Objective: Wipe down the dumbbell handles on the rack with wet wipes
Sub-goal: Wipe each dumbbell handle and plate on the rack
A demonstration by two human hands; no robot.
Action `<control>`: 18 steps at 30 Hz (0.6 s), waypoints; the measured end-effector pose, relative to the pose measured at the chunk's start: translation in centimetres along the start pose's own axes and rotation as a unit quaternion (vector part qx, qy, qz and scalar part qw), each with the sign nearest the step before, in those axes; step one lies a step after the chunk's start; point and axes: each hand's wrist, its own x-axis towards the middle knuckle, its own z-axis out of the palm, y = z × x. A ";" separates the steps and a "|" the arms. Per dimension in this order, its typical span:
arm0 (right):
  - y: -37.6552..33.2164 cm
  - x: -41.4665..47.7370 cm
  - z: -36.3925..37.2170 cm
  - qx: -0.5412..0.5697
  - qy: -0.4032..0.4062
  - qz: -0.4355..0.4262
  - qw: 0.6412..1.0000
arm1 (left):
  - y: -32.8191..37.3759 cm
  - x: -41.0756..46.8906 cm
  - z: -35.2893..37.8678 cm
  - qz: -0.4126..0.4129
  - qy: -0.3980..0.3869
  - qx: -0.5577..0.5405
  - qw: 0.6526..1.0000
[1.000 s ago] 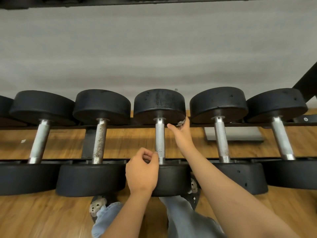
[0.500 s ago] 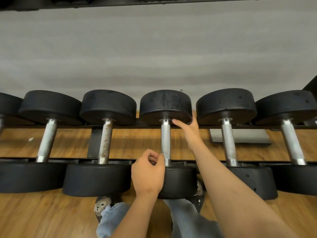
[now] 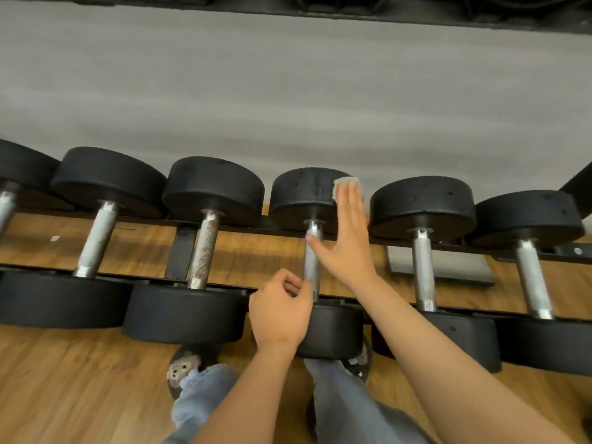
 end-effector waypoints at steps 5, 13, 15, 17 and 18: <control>-2.8 3.7 -1.0 -0.211 -0.107 -0.107 0.966 | 0.3 0.0 -0.3 0.005 -0.009 0.011 1.000; -4.4 2.3 -0.8 -0.326 -0.140 -0.137 0.925 | -0.5 0.4 -0.2 0.033 -0.033 0.036 0.998; -4.4 4.1 -1.9 -0.313 -0.124 -0.069 0.939 | -0.5 0.4 0.1 0.037 -0.031 0.048 0.998; -4.6 5.2 -2.0 -0.307 -0.127 -0.025 0.943 | -0.2 0.5 0.1 0.039 -0.019 0.053 0.998; -4.8 5.2 -1.8 -0.316 -0.137 -0.038 0.938 | -0.1 0.5 0.1 0.039 -0.015 0.054 0.998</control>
